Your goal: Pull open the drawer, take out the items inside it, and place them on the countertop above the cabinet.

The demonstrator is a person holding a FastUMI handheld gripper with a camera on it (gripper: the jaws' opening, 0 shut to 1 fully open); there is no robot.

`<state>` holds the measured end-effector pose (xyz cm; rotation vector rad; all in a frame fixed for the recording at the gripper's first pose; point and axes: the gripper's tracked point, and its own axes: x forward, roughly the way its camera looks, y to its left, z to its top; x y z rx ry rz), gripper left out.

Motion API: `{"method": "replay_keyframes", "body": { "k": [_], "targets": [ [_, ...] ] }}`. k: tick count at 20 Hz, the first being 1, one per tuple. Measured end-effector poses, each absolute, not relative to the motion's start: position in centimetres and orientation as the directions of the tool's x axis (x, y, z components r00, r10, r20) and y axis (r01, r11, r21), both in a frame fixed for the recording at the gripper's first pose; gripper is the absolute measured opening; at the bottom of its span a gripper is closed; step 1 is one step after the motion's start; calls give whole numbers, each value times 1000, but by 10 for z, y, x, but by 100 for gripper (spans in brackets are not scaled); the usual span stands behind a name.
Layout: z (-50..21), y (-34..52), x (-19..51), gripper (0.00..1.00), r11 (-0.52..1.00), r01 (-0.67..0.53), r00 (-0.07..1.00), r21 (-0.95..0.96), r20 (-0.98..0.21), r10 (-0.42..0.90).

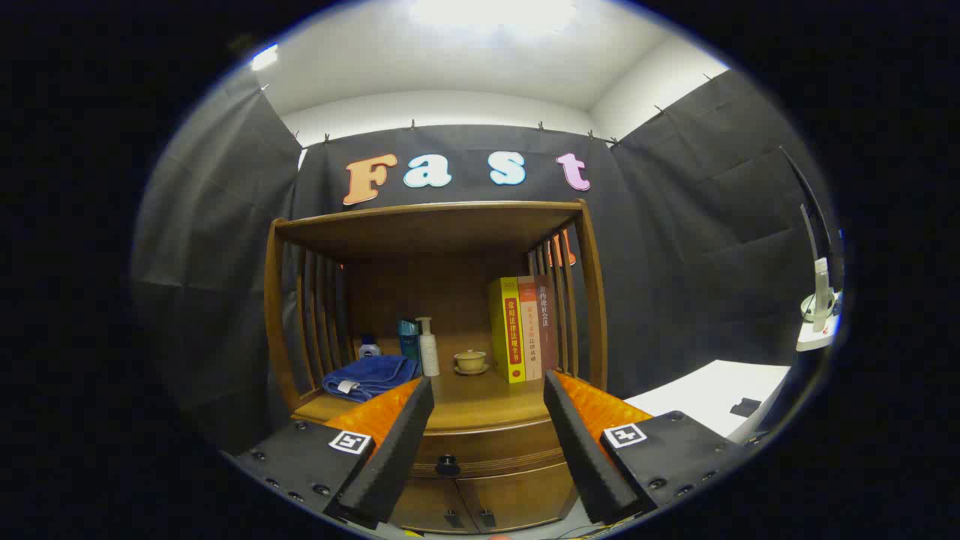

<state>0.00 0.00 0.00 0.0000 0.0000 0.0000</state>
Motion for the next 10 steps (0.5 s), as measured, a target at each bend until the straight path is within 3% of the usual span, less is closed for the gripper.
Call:
{"method": "replay_keyframes", "body": {
  "k": [10],
  "targets": [
    [-7, 17, 2, 97, 999, -33, 999, 8, -3, 33]
  ]
}}
